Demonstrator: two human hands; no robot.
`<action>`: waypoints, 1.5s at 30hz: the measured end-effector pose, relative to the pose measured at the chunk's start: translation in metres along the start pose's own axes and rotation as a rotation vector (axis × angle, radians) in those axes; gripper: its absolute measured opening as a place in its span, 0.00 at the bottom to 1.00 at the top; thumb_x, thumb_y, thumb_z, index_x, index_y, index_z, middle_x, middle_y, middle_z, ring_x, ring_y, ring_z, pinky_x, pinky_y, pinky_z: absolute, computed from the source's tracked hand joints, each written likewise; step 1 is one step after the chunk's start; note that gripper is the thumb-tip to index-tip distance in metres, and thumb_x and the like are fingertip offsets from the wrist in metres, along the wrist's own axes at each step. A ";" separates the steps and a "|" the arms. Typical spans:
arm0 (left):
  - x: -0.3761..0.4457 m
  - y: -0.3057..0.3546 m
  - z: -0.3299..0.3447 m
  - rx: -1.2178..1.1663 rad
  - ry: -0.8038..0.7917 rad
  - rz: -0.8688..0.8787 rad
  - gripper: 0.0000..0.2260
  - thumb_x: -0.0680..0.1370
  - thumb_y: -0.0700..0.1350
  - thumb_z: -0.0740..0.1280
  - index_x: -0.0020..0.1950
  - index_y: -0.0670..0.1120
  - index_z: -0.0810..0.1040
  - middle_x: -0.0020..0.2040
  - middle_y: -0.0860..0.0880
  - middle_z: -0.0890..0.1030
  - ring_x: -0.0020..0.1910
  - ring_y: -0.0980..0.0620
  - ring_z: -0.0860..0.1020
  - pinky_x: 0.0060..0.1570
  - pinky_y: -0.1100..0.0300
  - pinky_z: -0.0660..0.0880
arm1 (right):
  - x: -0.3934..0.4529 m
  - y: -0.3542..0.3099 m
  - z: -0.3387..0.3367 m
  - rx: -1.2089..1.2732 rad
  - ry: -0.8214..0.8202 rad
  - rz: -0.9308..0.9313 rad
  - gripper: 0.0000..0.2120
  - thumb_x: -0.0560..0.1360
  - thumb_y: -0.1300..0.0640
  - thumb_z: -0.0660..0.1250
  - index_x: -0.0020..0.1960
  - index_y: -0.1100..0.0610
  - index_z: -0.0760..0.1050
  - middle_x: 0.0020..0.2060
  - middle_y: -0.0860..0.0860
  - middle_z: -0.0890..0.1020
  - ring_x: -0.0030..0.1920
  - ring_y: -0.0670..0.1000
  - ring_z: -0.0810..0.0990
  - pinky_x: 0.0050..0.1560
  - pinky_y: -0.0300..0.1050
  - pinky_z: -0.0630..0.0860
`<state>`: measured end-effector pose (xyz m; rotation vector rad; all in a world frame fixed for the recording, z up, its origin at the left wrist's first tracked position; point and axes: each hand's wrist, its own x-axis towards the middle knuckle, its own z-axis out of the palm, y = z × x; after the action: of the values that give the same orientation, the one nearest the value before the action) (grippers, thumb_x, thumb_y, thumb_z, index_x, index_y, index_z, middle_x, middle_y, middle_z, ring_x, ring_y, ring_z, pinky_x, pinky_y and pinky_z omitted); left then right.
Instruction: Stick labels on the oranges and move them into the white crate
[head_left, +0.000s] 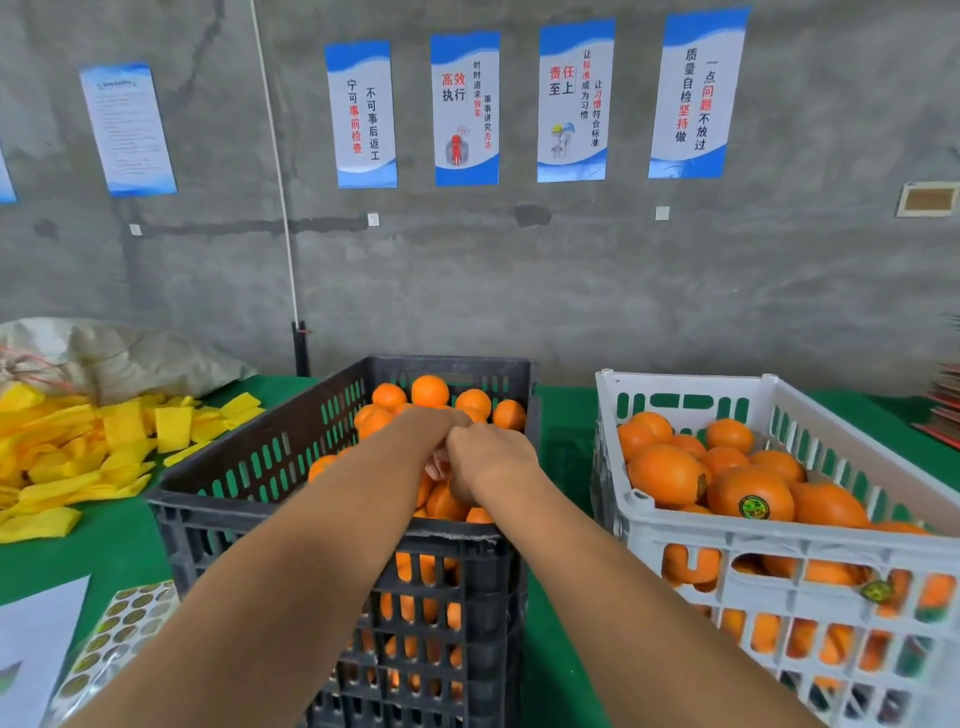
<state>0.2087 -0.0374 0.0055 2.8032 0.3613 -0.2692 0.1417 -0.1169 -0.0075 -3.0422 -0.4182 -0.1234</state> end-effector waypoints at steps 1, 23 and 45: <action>-0.007 0.001 0.003 0.014 0.005 0.008 0.12 0.84 0.49 0.60 0.53 0.41 0.76 0.39 0.44 0.71 0.32 0.48 0.71 0.05 0.60 0.60 | -0.001 0.000 0.000 0.000 -0.005 0.003 0.15 0.82 0.60 0.63 0.68 0.57 0.75 0.65 0.56 0.77 0.65 0.59 0.76 0.48 0.51 0.70; -0.061 -0.038 -0.036 0.077 0.490 0.515 0.15 0.73 0.53 0.72 0.58 0.49 0.80 0.59 0.44 0.82 0.58 0.40 0.81 0.53 0.51 0.77 | -0.041 0.005 -0.025 0.424 0.408 -0.066 0.35 0.72 0.47 0.65 0.77 0.51 0.62 0.73 0.53 0.72 0.69 0.59 0.74 0.67 0.54 0.73; -0.187 -0.174 0.207 -0.649 0.298 0.891 0.30 0.71 0.60 0.80 0.70 0.58 0.75 0.65 0.63 0.77 0.63 0.58 0.78 0.56 0.64 0.78 | -0.222 0.048 0.164 0.957 0.530 -0.218 0.10 0.83 0.52 0.64 0.57 0.50 0.84 0.50 0.40 0.86 0.52 0.42 0.85 0.50 0.46 0.83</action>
<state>-0.0467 0.0170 -0.1945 2.0815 -0.6330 0.3978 -0.0467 -0.2097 -0.1934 -1.9267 -0.5478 -0.5415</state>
